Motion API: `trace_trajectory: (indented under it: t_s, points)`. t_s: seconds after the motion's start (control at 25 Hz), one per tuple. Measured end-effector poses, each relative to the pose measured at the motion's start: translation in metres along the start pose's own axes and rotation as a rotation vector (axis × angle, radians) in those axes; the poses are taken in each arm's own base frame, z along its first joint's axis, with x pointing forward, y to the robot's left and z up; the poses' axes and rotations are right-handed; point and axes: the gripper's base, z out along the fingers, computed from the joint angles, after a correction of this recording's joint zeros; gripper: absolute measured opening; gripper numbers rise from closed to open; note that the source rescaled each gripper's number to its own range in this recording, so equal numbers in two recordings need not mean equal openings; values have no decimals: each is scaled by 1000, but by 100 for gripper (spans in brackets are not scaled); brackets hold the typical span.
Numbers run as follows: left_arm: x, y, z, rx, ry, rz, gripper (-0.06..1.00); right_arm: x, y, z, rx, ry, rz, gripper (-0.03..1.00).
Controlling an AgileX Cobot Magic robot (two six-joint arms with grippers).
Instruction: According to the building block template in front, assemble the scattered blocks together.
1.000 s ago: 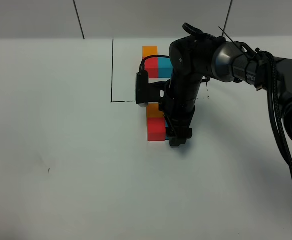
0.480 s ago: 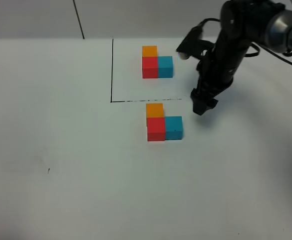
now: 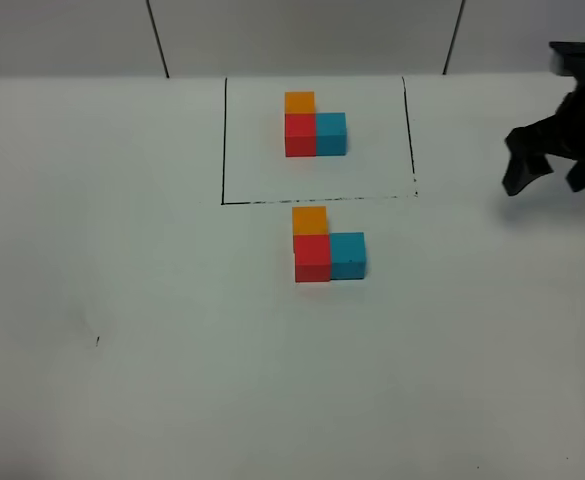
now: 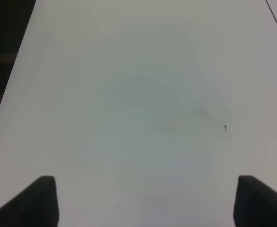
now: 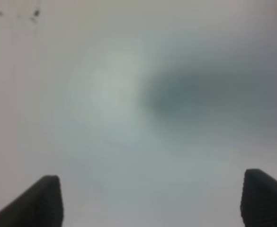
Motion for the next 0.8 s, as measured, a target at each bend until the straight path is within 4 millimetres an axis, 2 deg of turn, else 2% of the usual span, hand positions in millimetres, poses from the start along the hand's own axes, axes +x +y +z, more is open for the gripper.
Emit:
trace_trajectory:
  t_s: [0.2, 0.32, 0.44, 0.68, 0.8]
  points:
    - [0, 0, 0, 0, 0, 0, 73, 41, -32, -39, 74, -77, 130, 72]
    - [0, 0, 0, 0, 0, 0, 73, 68, -37, -62, 113, -117, 164, 72]
    - [0, 0, 0, 0, 0, 0, 73, 92, -30, -83, 151, -167, 165, 72]
    - [0, 0, 0, 0, 0, 0, 73, 140, 1, -127, 191, -284, 169, 72]
    - [0, 0, 0, 0, 0, 0, 73, 166, 15, -140, 201, -319, 161, 72]
